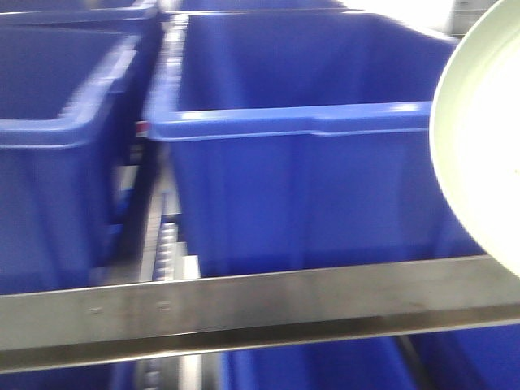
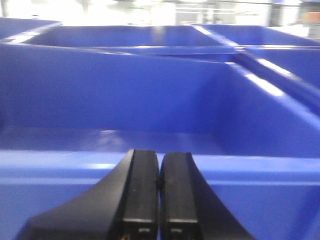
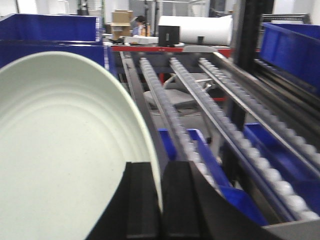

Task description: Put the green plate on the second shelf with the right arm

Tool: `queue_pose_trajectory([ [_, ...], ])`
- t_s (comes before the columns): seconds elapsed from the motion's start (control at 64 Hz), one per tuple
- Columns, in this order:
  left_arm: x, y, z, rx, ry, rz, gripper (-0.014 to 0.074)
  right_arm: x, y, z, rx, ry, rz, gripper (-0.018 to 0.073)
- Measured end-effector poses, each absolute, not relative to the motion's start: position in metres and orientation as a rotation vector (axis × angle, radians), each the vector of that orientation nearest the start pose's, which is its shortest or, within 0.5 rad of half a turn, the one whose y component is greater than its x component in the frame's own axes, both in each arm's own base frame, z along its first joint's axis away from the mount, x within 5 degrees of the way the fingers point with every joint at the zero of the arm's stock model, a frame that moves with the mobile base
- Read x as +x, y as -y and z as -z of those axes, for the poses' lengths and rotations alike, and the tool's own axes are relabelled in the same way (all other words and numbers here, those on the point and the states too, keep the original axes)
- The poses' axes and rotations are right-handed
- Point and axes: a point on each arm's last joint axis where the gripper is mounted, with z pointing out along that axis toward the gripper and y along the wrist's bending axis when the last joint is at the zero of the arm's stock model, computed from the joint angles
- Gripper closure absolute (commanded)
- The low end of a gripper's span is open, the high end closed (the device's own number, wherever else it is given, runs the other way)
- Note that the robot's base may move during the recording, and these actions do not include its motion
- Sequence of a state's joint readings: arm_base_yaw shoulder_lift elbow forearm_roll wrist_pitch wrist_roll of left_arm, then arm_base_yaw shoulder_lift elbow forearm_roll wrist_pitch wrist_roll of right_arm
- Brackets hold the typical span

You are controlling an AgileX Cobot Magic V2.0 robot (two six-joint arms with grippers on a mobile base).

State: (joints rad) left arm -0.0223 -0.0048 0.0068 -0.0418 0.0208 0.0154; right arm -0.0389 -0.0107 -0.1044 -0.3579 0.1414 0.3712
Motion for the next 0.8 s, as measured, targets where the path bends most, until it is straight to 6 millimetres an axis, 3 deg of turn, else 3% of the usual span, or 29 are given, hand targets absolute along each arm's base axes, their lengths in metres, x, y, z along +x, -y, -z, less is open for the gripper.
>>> queue_pose_trajectory([
  [0.796, 0.0562, 0.0013, -0.2093, -0.002, -1.506, 0.040, 0.0466, 0.0489, 0.0064, -0.2367, 0.083, -1.499, 0.053, 0.0505],
])
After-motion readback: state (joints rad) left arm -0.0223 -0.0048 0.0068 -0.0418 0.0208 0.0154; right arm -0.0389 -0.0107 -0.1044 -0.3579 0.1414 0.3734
